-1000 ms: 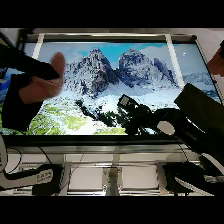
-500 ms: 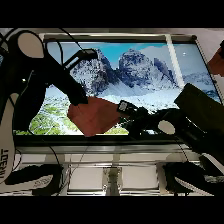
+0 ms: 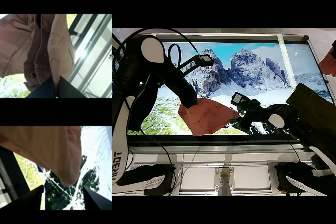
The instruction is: Fold the clothes and pants, and hang the long-sleeved shirts on hangers.
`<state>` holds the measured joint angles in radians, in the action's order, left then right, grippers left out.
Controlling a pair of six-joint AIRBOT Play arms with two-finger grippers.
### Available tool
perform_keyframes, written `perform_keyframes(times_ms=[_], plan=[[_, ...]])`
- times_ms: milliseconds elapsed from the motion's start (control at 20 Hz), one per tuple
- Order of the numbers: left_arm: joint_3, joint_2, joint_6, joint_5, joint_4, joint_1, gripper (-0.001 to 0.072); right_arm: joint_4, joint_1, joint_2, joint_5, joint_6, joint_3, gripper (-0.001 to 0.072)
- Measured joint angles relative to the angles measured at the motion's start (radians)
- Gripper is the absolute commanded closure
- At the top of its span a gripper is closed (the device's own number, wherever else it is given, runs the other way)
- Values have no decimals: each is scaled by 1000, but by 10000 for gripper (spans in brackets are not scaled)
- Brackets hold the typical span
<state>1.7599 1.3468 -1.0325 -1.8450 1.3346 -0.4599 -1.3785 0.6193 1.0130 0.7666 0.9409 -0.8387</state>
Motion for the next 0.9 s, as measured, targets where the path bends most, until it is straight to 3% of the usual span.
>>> perform_keyframes(times_ms=[500,550,700,900], plan=[[0,0,1,-2,54,-1,682,129,-4,287,-207,-144,0,180],[0,0,1,-2,60,-1,682,147,-4,307,-227,-152,0,226],[0,0,1,-1,72,-1,682,178,-4,355,-262,-166,0,706],[1,-7,-5,55,146,-1,682,186,-5,371,-265,-159,-16,703]])
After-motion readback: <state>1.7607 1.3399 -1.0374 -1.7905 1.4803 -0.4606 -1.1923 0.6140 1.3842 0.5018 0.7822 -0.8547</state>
